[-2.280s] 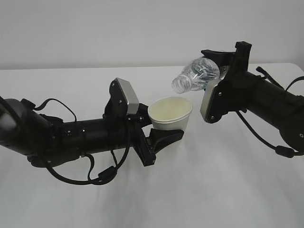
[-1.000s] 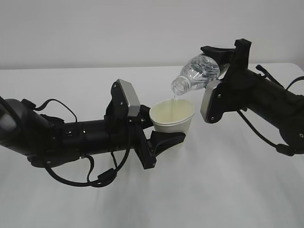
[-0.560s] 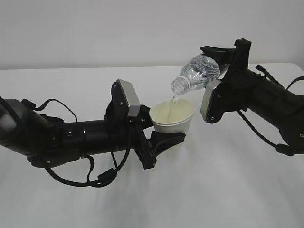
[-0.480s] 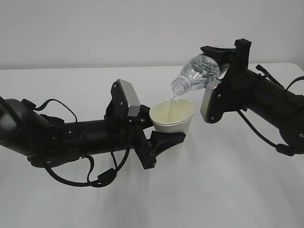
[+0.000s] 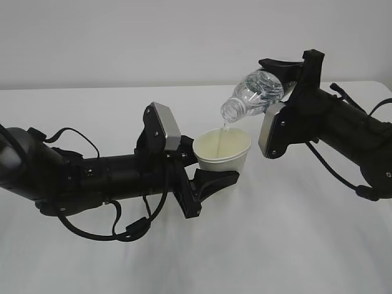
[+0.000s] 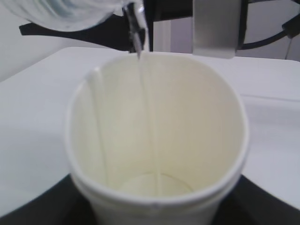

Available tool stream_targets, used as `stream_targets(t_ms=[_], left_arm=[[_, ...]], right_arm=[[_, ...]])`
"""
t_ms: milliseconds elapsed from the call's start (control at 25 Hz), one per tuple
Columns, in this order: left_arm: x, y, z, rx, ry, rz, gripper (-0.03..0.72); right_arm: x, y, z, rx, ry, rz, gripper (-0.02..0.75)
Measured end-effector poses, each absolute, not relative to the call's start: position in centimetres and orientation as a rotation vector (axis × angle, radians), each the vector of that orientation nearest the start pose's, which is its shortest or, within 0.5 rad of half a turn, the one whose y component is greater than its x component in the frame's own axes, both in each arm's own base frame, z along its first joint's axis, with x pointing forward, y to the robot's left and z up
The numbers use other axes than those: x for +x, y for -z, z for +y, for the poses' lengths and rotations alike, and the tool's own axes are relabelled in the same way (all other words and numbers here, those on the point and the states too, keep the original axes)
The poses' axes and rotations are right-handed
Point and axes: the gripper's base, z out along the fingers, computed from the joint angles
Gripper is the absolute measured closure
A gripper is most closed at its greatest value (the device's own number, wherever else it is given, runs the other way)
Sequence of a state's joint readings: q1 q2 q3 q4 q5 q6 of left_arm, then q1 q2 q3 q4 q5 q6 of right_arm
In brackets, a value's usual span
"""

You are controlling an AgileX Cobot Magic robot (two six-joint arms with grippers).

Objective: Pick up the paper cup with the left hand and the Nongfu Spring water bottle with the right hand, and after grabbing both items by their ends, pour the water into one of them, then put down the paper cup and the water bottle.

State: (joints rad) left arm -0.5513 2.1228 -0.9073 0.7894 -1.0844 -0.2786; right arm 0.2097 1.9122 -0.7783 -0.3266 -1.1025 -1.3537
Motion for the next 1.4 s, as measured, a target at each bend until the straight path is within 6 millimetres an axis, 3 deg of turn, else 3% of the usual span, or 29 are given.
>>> stream_targets(t_ms=[1400], left_arm=[[29.16,-11.17,-24.65,1.08,0.878,1.455,0.258]], right_arm=[[34.92,-17.35,10.1,-1.354,0.818,0.833,0.251]])
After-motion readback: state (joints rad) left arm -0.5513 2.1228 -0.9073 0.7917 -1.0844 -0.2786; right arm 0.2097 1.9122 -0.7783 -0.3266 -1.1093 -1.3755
